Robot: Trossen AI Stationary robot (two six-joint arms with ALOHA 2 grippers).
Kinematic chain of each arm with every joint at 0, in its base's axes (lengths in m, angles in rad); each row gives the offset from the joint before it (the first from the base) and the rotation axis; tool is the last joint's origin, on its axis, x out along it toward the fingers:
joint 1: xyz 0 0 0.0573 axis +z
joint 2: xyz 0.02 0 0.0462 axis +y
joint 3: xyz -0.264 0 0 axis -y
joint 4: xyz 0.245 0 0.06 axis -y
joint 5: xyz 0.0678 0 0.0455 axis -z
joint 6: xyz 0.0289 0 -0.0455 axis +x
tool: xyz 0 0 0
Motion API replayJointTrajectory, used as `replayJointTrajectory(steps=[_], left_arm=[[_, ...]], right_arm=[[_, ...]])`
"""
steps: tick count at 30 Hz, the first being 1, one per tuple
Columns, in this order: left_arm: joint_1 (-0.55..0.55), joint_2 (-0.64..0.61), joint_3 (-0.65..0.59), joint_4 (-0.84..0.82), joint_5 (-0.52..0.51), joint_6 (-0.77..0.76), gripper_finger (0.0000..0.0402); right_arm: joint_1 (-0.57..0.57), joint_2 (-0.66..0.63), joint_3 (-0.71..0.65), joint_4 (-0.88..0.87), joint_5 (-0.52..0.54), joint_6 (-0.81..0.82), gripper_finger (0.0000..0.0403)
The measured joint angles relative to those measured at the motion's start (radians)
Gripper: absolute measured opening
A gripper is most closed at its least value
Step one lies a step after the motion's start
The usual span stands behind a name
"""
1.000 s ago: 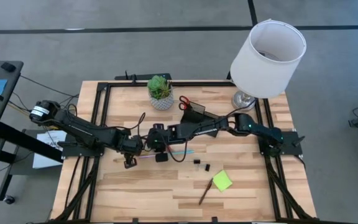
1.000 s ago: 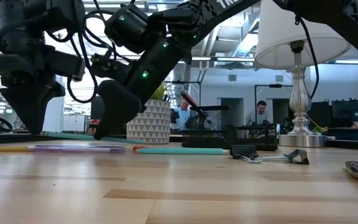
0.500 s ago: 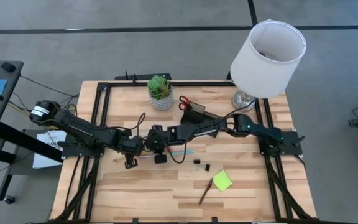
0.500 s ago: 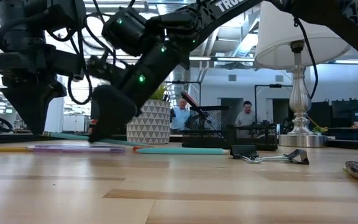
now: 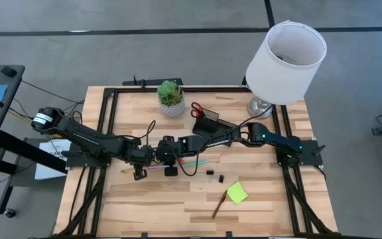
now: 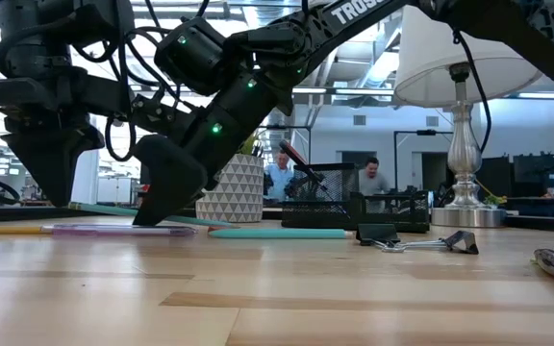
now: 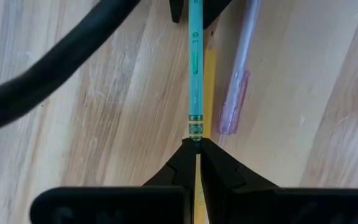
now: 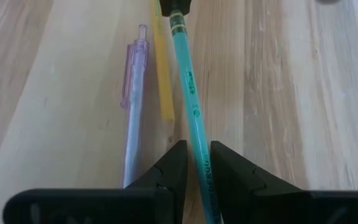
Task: Pick and place office supplies into organizer
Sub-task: Put the blue pencil into the black desk organizer
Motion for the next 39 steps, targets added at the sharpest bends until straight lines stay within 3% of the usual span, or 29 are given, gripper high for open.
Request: replayJointTrajectory(steps=[7, 12, 18, 22, 26, 33, 36, 39], left_arm=[[0.0, 0.0, 0.0, -0.003, -0.01, -0.007, 0.0], [0.0, 0.0, 0.0, -0.011, -0.008, -0.023, 0.0008], [0.0, 0.0, 0.004, -0.019, -0.005, -0.051, 0.0068], [0.0, 0.0, 0.055, -0.084, 0.013, -0.103, 0.0107], [0.0, 0.0, 0.167, -0.217, 0.009, -0.104, 0.0122], [-0.001, 0.0, 0.451, -0.513, -0.021, -0.177, 0.0109], [-0.003, 0.0, 0.613, -0.633, -0.029, -0.261, 0.01], [-0.022, -0.006, 0.79, -0.686, -0.103, -0.279, 0.0093]], right_arm=[[0.003, 0.0, 0.0, -0.003, -0.009, 0.027, 0.0016], [0.007, 0.0, 0.0, -0.004, -0.005, 0.056, 0.0024], [0.008, 0.0, 0.0, -0.001, -0.009, 0.145, 0.0014], [0.01, -0.005, 0.0, -0.01, -0.003, 0.317, 0.0014], [0.02, -0.005, 0.0, -0.007, 0.006, 0.407, 0.0014], [0.026, -0.041, -0.002, 0.001, 0.013, 0.549, 0.0014], [0.026, -0.11, -0.002, -0.001, 0.042, 0.544, 0.0014], [0.027, -0.223, -0.002, 0.004, 0.122, 0.523, 0.0014]])
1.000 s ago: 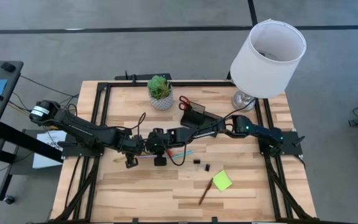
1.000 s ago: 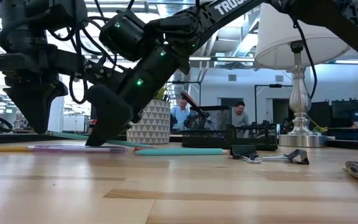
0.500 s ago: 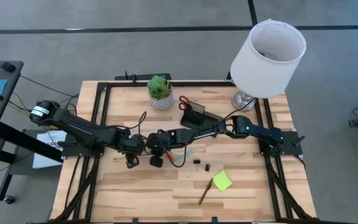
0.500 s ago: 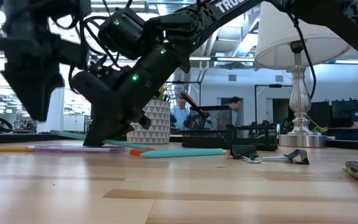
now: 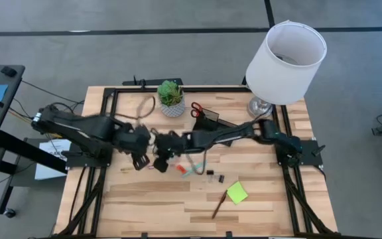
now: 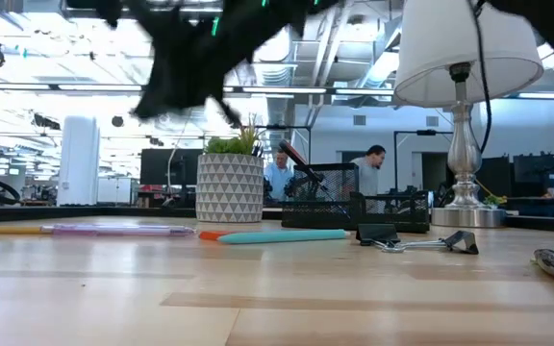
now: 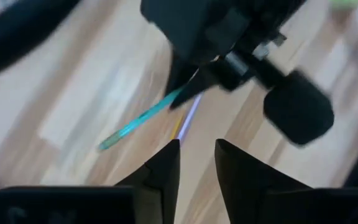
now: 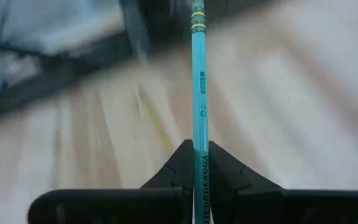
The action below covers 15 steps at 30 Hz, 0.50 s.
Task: Pick and place office supplies into organizer
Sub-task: Put the blue pencil into the black desk organizer
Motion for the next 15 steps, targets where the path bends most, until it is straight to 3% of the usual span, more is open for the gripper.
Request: replayJointTrajectory(steps=[8, 15], left_arm=[[-0.08, -0.002, 0.372, -0.016, -0.34, 0.026, 0.0084], [-0.155, -0.01, 0.45, -0.028, -0.488, 0.051, 0.0084]], right_arm=[[-0.005, -0.285, 0.002, -0.049, 0.284, -0.106, 0.0014], [-0.013, -0.415, 0.002, -0.212, 0.392, -0.133, 0.0021]])
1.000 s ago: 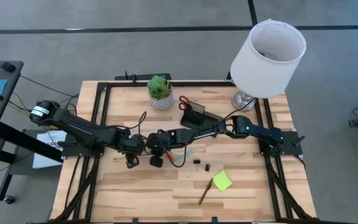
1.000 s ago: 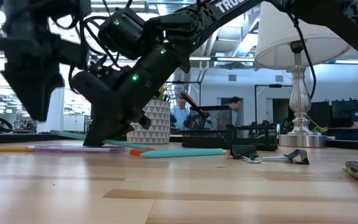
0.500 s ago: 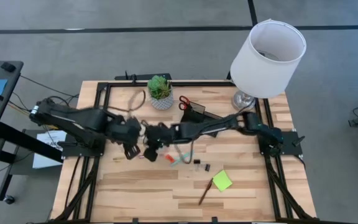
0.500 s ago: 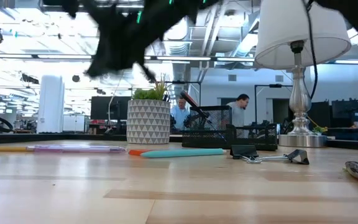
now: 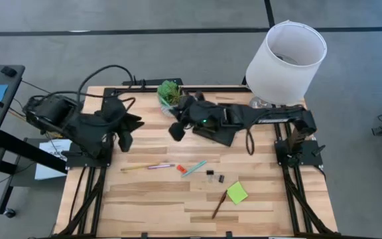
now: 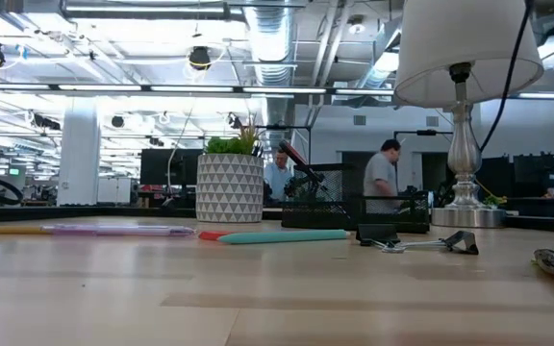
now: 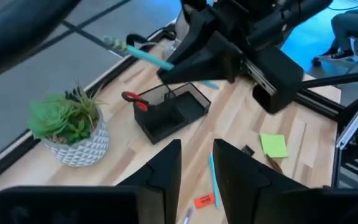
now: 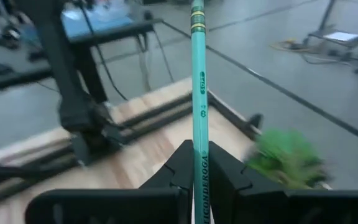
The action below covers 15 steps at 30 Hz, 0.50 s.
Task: Pick and place office supplies into organizer
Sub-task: Put the blue pencil into the black desk organizer
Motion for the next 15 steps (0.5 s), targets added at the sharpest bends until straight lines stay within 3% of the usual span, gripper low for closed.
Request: replayJointTrajectory(steps=[7, 15], left_arm=[[-0.076, 0.0, -0.001, 0.0, -0.118, -0.012, 0.0084], [-0.122, 0.0, -0.001, -0.062, -0.138, -0.095, 0.0084]], right_arm=[[-0.012, -0.026, -0.03, -0.074, 0.045, 0.01, 0.0014], [-0.07, -0.071, -0.242, -0.08, 0.051, 0.142, 0.0016]])
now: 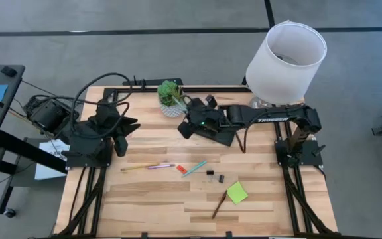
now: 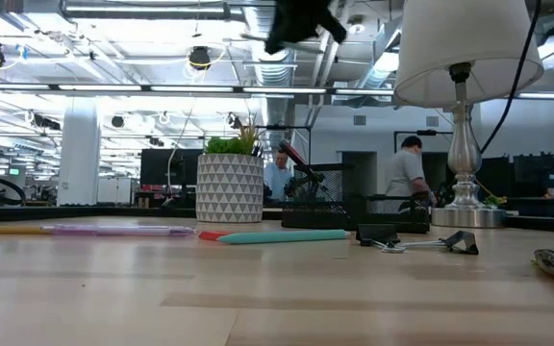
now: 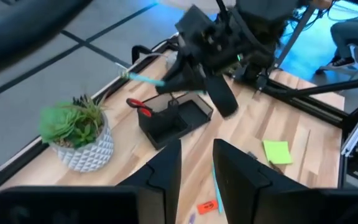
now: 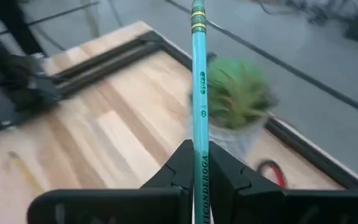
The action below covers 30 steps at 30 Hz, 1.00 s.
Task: Pick and place office supplies into organizer
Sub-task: Put the blue pencil into the black desk organizer
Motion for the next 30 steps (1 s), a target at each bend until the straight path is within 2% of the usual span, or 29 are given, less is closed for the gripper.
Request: replayJointTrajectory(steps=[3, 6, 9, 13, 17, 21, 26, 30], left_arm=[[-0.011, 0.0, 0.0, -0.039, -0.005, -0.034, 0.0084], [-0.011, 0.0, -0.001, -0.057, -0.026, -0.044, 0.0084], [-0.011, 0.0, -0.001, -0.057, -0.069, -0.041, 0.0084], [-0.011, 0.0, -0.001, -0.059, -0.081, -0.014, 0.0084], [-0.01, 0.0, -0.001, -0.06, -0.083, 0.01, 0.0084], [-0.01, 0.0, -0.001, -0.064, -0.109, 0.038, 0.0084], [-0.009, 0.0, -0.001, -0.064, -0.113, 0.05, 0.0084], [-0.009, 0.0, -0.001, -0.064, -0.107, 0.05, 0.0084]], right_arm=[[-0.031, -0.059, -0.09, 0.036, 0.0, 0.016, 0.0014], [-0.063, -0.133, -0.202, 0.152, -0.001, 0.007, 0.0015], [-0.105, -0.21, -0.353, 0.39, -0.058, -0.043, 0.0015], [-0.156, -0.24, -0.579, 0.787, -0.142, -0.124, 0.0015], [-0.192, -0.186, -0.754, 1.129, -0.146, -0.217, 0.0016], [-0.224, -0.08, -0.829, 1.372, -0.148, -0.252, 0.0017], [-0.259, 0.035, -0.838, 1.501, -0.144, -0.341, 0.0017], [-0.276, 0.1, -0.837, 1.524, -0.144, -0.306, 0.0018]])
